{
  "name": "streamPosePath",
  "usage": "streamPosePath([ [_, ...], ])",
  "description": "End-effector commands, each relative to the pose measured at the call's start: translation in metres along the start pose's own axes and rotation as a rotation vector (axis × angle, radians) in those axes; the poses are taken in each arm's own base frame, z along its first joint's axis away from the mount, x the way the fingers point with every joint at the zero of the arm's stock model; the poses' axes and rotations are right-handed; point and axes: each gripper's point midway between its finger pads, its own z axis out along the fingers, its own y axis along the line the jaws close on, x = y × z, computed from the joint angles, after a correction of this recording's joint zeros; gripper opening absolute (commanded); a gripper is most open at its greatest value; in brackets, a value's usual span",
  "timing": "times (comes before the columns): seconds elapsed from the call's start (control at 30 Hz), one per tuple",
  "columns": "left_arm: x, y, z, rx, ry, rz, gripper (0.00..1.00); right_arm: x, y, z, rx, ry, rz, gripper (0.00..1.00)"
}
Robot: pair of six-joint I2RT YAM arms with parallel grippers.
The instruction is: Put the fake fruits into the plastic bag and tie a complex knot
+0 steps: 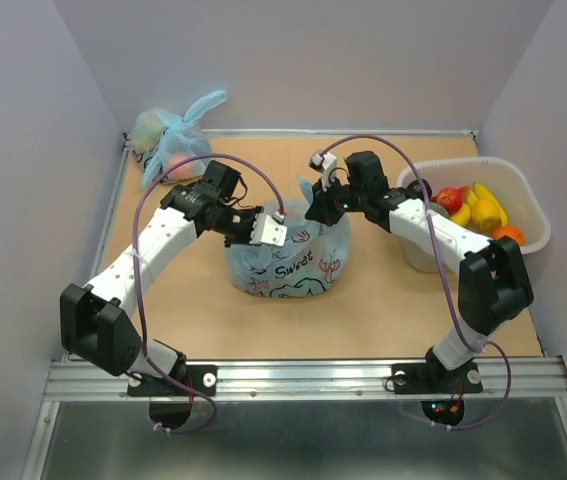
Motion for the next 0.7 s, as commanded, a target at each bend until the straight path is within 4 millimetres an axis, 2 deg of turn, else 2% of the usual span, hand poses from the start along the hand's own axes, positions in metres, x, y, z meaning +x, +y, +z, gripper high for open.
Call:
streamPosePath([
  [0.0, -0.057, 0.052, -0.028, -0.182, -0.164, -0.003, 0.00, -0.051, 0.030, -0.008, -0.129, -0.121, -0.074, 0.01],
  [0.17, -0.088, 0.084, -0.057, -0.374, -0.268, 0.051, 0.00, -0.057, 0.052, -0.025, -0.203, -0.151, -0.092, 0.00],
  [0.23, -0.090, 0.084, -0.054, -0.401, -0.291, 0.053, 0.00, -0.058, 0.065, -0.030, -0.258, -0.153, -0.071, 0.00],
  [0.27, -0.095, 0.088, -0.060, -0.437, -0.308, 0.091, 0.00, -0.057, 0.067, -0.030, -0.270, -0.149, -0.061, 0.01],
  [0.4, -0.096, 0.085, -0.047, -0.449, -0.289, 0.171, 0.00, -0.050, 0.068, -0.021, -0.285, -0.123, -0.017, 0.01],
  [0.53, -0.098, 0.092, -0.039, -0.469, -0.295, 0.137, 0.00, -0.045, 0.072, -0.013, -0.289, -0.102, 0.011, 0.01],
  [0.63, -0.095, 0.100, -0.046, -0.511, -0.281, 0.047, 0.00, -0.041, 0.058, -0.013, -0.198, -0.097, 0.030, 0.01],
  [0.67, -0.085, 0.101, -0.050, -0.525, -0.257, -0.016, 0.00, -0.041, 0.050, -0.016, -0.156, -0.101, 0.033, 0.00],
])
